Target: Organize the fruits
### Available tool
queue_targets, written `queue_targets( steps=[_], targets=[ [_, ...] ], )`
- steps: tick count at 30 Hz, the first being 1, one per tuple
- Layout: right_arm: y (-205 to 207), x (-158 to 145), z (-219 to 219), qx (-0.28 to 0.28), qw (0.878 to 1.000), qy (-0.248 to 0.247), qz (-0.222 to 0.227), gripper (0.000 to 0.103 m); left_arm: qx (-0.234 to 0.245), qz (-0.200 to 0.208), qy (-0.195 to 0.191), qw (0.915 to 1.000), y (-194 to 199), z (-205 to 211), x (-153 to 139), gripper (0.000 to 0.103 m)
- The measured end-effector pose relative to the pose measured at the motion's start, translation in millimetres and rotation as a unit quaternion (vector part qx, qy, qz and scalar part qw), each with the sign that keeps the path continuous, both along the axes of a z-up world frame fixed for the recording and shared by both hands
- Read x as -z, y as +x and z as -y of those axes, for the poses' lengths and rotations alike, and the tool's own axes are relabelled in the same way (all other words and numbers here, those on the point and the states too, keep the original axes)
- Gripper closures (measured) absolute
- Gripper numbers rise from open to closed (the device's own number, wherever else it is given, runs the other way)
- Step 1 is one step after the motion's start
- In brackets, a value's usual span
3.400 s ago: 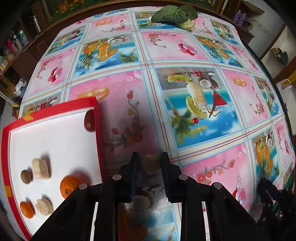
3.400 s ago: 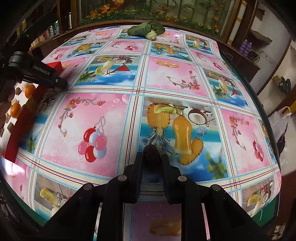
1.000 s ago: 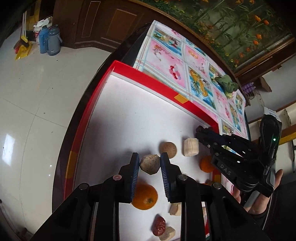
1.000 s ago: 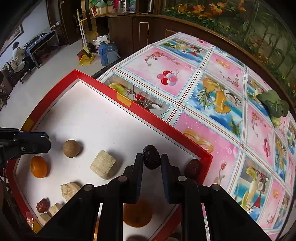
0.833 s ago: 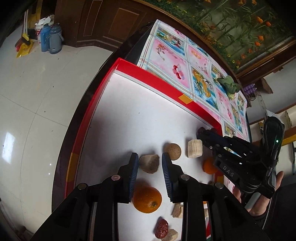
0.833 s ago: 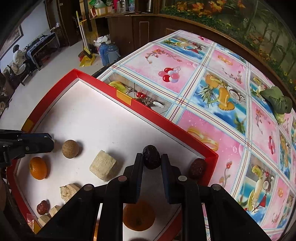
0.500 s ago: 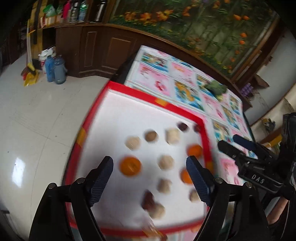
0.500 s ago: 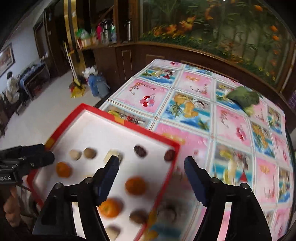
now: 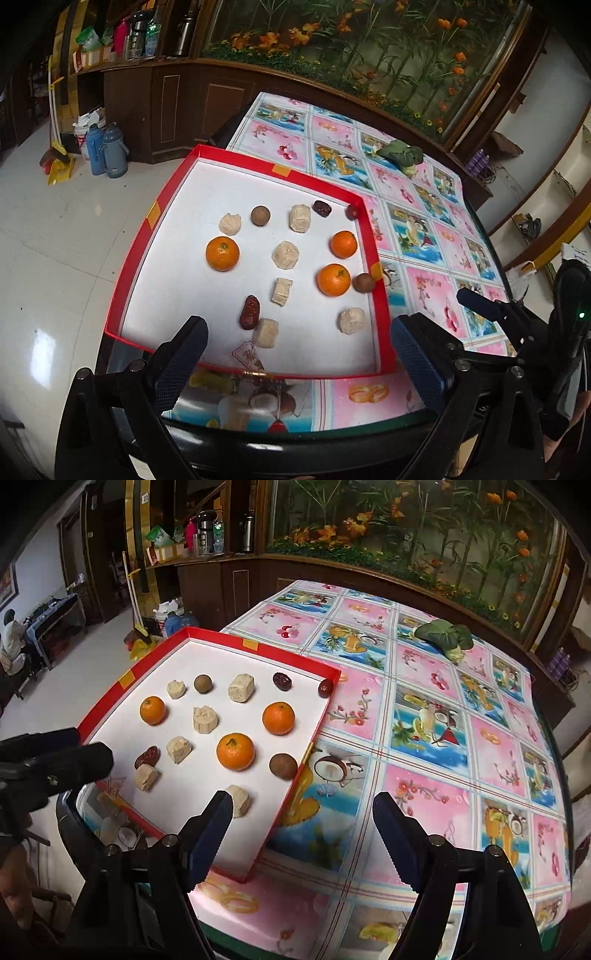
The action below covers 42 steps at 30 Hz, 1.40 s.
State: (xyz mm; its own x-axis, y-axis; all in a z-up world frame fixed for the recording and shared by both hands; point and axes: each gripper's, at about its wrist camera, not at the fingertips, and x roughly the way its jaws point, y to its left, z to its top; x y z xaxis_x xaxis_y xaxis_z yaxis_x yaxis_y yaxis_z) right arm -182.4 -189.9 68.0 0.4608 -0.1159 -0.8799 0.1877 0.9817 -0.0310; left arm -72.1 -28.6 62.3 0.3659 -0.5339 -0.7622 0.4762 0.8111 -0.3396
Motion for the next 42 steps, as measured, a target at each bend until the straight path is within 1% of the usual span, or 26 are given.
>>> queue_targets(
  steps=[4, 11, 16, 21, 29, 38, 40, 42],
  targets=[
    [-10.1, -8.8, -6.6, 0.007, 1.0, -0.017, 0.007, 0.023, -0.001, 0.012, -0.002, 0.9999, -13.0, -10.4, -8.4, 0.002],
    [-22.6, -23.7, -15.8, 0.007, 0.999, -0.026, 0.022, 0.023, 0.005, 0.024, -0.001, 0.9997, -27.2, -21.5, -18.1, 0.002],
    [-26.7, -30.1, -21.7, 0.007, 0.999, -0.033, 0.029, 0.023, 0.018, 0.029, -0.006, 0.9994, -28.0, -26.1, -23.6, 0.002],
    [-30.6, -33.0, -27.3, 0.016, 0.997, -0.076, 0.03, 0.023, 0.025, 0.019, -0.006, 0.9995, -23.0, -25.8, -19.5, 0.002],
    [-25.5, -19.2, -27.5, 0.026, 0.991, -0.131, 0.015, 0.023, 0.021, 0.009, 0.014, 0.9996, -13.5, -17.6, -8.5, 0.002],
    [-10.4, -2.1, -29.6, 0.009, 0.99, -0.138, 0.004, 0.023, 0.01, 0.0, 0.03, 0.9995, 7.6, -10.8, 8.0, 0.002],
    [-6.5, 2.1, -29.8, 0.011, 0.988, -0.153, 0.0, 0.023, 0.008, -0.004, 0.033, 0.9994, 12.5, -9.5, 11.6, 0.002],
    [-3.6, 5.3, -28.8, 0.009, 0.988, -0.157, -0.001, 0.023, 0.006, -0.003, 0.037, 0.9993, 16.6, -7.0, 14.8, 0.002]
  ],
)
